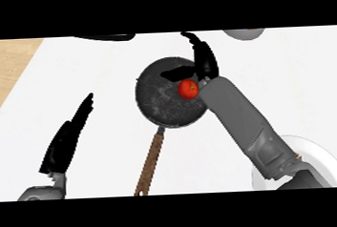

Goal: Pick the tomato from the plate and place it in the pan

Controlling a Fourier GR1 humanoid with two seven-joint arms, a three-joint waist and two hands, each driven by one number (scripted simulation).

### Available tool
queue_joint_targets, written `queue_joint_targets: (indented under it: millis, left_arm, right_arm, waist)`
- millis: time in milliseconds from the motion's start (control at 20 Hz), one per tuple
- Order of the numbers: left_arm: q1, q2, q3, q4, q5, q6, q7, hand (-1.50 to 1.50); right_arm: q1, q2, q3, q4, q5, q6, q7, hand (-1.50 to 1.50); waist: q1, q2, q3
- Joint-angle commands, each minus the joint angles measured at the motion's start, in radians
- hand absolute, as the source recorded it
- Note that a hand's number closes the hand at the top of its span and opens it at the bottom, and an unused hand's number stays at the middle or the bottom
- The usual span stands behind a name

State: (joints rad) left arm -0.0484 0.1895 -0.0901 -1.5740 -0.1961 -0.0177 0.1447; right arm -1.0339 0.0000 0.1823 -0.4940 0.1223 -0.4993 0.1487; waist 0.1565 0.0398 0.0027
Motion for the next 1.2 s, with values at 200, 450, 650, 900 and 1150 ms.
queue_joint_targets:
  millis: [200, 450, 650, 900, 1150]
  left_arm:
    - [0.043, 0.017, 0.019, -0.031, 0.004, -0.001, 0.012, 0.00]
    - [0.066, -0.003, 0.051, -0.002, -0.011, 0.054, -0.018, 0.00]
    - [0.121, 0.025, 0.086, -0.009, 0.016, 0.022, -0.039, 0.00]
    - [0.121, 0.013, 0.091, -0.045, 0.013, 0.027, 0.014, 0.00]
    - [0.122, 0.016, 0.089, -0.033, -0.002, 0.017, -0.004, 0.00]
  right_arm:
    - [0.003, 0.000, -0.131, 0.062, -0.132, -0.240, -0.147, -1.50]
    - [0.057, -0.050, -0.221, 0.056, -0.198, -0.183, -0.305, -1.50]
    - [0.084, -0.105, -0.234, 0.057, -0.196, -0.098, -0.386, -1.50]
    - [0.183, -0.196, -0.226, 0.001, -0.179, -0.034, -0.412, -1.50]
    - [0.343, -0.318, -0.255, -0.074, -0.214, 0.132, -0.478, -1.50]
  waist:
    - [-0.055, -0.012, 0.000]
    - [-0.116, -0.024, -0.001]
    - [-0.136, -0.034, -0.002]
    - [-0.155, -0.042, -0.003]
    - [-0.160, -0.041, -0.003]
